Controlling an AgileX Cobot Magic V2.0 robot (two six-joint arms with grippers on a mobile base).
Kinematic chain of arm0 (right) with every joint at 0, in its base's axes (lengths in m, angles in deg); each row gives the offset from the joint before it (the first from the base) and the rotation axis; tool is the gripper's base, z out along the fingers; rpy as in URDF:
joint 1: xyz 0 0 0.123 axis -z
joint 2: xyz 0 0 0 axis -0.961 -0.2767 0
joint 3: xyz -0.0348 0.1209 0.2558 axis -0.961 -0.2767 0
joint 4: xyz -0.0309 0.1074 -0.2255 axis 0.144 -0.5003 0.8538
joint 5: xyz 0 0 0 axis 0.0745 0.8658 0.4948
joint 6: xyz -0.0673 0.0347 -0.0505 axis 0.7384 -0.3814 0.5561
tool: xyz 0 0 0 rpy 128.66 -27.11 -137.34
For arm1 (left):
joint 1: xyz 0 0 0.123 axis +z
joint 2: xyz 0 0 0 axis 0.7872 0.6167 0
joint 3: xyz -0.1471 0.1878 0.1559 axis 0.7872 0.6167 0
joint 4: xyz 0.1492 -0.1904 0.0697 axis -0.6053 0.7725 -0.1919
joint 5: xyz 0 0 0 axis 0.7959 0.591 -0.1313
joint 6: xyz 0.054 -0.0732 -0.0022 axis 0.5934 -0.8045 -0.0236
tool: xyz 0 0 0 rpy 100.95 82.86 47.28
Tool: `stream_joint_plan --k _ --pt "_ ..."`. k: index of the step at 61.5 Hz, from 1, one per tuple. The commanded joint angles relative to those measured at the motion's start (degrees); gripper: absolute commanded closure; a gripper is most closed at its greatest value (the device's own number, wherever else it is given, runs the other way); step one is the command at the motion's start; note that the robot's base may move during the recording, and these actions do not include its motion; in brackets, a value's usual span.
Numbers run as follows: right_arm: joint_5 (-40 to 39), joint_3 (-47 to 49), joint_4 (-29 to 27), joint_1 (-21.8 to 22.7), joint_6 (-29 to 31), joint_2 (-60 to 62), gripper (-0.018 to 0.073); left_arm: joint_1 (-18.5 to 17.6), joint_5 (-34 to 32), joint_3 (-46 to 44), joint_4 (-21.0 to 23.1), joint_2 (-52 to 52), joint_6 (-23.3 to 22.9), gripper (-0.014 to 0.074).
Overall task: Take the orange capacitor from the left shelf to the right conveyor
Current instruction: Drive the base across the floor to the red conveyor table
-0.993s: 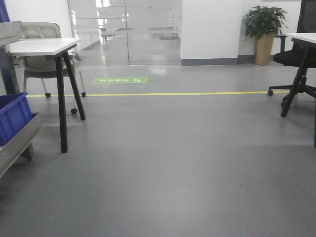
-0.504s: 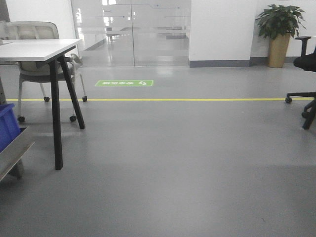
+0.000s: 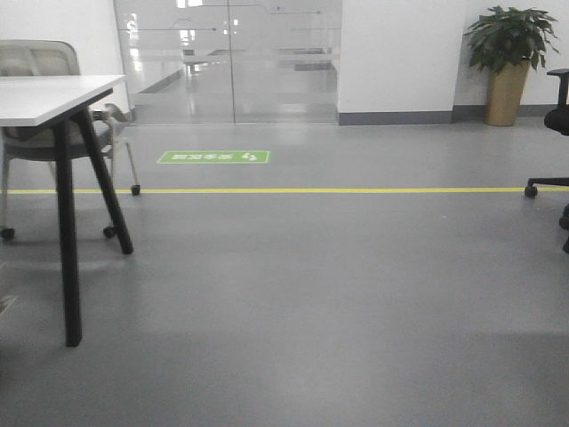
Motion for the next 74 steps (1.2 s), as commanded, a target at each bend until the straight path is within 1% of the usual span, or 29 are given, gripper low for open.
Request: stream_joint_plan --k 1,74 --pt "-5.17 1.54 0.12 -0.04 0.23 0.06 0.0510 -0.52 -5.13 -0.27 0.10 -0.67 -0.08 0.0723" --pt "-5.17 1.54 0.12 -0.04 0.23 0.06 0.0510 -0.39 -5.13 -0.27 0.10 -0.67 -0.08 0.0723"
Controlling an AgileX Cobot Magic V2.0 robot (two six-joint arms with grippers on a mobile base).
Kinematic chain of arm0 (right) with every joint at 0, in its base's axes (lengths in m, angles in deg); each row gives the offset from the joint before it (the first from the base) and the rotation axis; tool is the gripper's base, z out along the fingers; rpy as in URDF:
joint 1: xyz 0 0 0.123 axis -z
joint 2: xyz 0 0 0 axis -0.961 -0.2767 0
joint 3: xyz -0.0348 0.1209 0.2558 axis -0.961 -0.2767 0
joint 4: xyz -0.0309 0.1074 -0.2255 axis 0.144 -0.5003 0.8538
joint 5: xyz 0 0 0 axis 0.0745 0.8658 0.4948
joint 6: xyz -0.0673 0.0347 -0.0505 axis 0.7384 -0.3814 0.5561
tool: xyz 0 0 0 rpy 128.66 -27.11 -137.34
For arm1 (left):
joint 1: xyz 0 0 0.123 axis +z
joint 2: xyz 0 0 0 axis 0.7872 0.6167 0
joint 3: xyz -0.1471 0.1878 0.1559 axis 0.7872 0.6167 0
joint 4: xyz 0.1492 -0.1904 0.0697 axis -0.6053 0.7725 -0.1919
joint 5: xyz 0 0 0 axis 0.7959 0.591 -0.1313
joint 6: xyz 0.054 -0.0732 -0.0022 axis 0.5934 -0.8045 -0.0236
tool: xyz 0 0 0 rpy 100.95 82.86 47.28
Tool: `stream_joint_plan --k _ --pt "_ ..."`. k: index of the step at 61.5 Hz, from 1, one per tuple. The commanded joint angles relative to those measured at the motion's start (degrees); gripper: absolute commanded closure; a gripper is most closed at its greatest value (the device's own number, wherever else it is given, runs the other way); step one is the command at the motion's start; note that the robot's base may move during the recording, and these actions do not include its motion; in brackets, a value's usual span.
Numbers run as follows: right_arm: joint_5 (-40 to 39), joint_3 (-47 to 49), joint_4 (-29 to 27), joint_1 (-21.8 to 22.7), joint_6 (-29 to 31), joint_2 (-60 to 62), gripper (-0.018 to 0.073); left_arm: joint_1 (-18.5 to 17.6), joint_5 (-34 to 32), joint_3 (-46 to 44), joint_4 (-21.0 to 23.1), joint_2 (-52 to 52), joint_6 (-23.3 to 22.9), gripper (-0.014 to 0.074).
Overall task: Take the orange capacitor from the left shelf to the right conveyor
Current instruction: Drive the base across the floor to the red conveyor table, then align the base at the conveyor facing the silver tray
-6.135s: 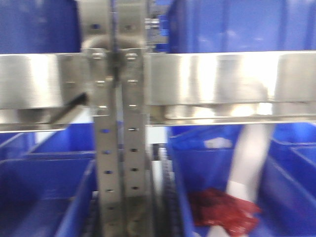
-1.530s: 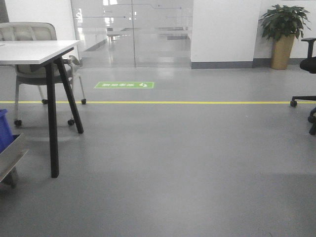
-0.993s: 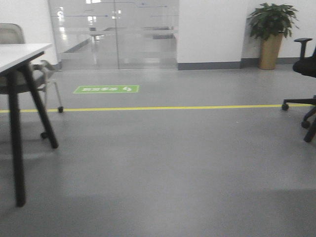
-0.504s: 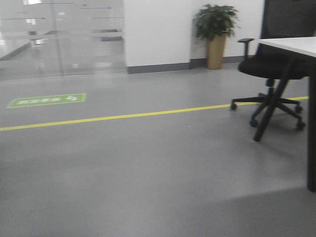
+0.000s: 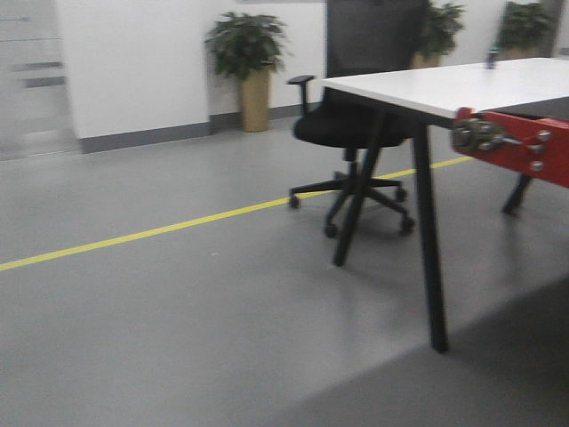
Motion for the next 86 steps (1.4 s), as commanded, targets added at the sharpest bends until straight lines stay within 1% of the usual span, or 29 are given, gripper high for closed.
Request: stream_joint_plan --k 1,86 --pt "-5.10 1.61 0.12 -0.04 0.23 0.06 0.0510 -0.39 -5.13 -0.27 0.10 -0.67 -0.08 0.0723" --pt "-5.10 1.61 0.12 -0.04 0.23 0.06 0.0510 -0.39 -5.13 -0.27 0.10 -0.67 -0.08 0.0723"
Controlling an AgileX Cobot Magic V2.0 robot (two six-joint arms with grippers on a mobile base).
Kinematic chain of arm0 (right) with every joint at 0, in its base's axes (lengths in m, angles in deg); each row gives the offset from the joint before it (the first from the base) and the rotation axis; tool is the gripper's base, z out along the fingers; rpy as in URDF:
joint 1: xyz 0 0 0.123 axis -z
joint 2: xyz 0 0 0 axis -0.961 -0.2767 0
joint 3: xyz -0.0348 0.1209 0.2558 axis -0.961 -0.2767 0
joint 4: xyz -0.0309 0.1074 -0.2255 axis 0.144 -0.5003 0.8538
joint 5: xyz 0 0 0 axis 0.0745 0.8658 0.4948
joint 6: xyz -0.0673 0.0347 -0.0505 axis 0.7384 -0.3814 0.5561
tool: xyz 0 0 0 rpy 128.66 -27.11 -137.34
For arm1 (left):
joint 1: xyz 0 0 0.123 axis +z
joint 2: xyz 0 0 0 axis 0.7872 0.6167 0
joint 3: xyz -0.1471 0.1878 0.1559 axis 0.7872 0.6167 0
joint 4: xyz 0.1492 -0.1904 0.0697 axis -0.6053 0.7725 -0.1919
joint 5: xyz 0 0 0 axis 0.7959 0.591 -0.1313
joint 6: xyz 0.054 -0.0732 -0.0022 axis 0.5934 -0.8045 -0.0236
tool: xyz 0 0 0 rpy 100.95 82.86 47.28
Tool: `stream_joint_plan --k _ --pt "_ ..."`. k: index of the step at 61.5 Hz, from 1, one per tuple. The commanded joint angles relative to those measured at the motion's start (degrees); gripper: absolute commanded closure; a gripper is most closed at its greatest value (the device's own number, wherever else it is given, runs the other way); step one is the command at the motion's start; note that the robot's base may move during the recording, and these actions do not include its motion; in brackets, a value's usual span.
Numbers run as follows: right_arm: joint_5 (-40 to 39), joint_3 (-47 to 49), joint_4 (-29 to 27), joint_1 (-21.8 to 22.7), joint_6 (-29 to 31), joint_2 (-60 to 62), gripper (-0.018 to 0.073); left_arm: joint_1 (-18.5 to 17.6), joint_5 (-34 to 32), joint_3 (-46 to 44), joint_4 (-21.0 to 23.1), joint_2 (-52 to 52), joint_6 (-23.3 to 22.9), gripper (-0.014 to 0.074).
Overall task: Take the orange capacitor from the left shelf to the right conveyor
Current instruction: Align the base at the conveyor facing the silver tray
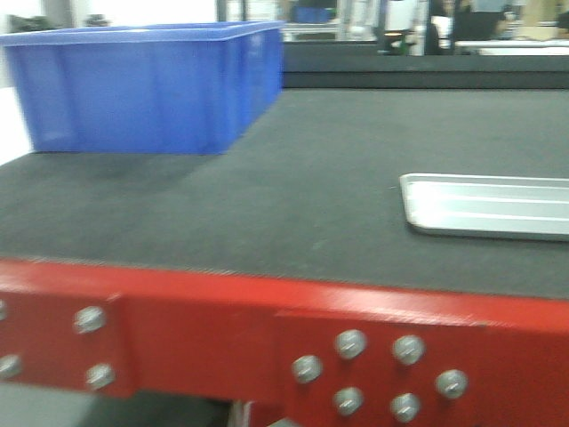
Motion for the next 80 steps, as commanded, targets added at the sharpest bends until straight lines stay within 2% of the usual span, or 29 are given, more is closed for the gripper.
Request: stream_joint_plan --k 1,80 --pt "-5.20 1.61 0.12 -0.04 0.23 0.06 0.0510 -0.39 -5.13 -0.27 0.10 -0.67 -0.08 0.0723" --pt "-5.42 1.61 0.12 -0.04 0.23 0.06 0.0510 -0.39 -5.13 -0.27 0.10 -0.67 -0.08 0.0723"
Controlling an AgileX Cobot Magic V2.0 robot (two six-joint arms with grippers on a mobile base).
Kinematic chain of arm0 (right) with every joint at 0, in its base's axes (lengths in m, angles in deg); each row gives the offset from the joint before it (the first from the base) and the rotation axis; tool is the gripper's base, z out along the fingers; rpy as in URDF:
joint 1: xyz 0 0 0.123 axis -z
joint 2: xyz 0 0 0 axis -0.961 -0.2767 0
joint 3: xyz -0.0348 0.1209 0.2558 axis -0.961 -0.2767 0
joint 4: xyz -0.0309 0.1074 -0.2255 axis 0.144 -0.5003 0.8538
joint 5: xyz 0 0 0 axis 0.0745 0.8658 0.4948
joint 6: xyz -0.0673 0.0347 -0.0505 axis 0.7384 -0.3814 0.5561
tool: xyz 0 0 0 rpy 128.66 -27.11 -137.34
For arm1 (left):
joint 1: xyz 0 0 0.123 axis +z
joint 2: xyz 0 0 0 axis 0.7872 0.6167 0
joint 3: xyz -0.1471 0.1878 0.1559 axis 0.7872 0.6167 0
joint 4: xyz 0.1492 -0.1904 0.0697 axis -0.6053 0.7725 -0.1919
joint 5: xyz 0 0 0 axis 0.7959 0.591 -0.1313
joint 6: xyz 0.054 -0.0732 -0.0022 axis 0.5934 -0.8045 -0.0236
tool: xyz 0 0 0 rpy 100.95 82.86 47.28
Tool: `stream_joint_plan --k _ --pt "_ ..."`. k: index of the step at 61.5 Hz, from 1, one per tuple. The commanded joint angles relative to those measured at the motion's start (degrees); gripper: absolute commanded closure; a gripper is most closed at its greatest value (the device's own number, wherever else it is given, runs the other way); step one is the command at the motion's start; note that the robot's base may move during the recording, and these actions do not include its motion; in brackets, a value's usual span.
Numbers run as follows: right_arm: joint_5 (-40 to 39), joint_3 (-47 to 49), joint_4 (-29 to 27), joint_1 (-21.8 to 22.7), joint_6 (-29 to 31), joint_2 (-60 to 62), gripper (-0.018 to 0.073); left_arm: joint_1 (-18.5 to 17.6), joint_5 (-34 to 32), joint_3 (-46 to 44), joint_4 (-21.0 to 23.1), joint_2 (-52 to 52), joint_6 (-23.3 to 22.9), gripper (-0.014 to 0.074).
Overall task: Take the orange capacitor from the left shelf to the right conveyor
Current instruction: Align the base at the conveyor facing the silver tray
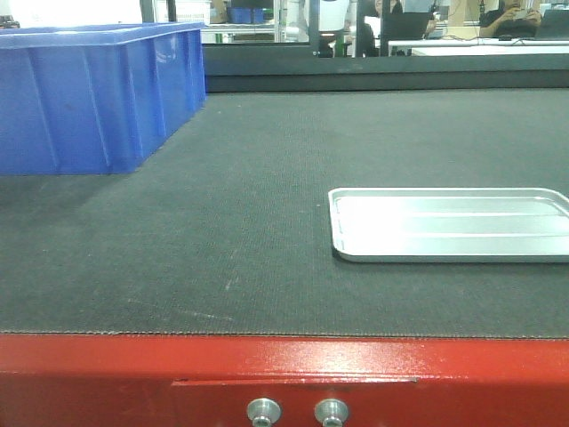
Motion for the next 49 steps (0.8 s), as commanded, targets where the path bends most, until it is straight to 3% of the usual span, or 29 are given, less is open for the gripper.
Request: stream_joint_plan --k 1,27,40,49 --pt "-5.42 1.61 0.12 -0.04 0.23 0.06 0.0510 -0.39 -5.13 -0.27 0.10 -0.67 -0.08 0.0723" --pt "-8.15 2.03 -0.56 -0.04 0.23 -1.97 0.0510 -0.39 -5.13 -0.27 0.10 -0.67 -0.08 0.0723" --pt "-14.39 6.83 -8.83 -0.09 0.34 -18.56 0.0510 -0.39 -5.13 -0.27 0.10 -0.67 -0.08 0.0723" --pt "-25.23 7.35 -9.33 -3.75 1.46 -28.75 0.0510 -0.39 -5.13 -0.27 0.10 -0.67 -0.08 0.0723"
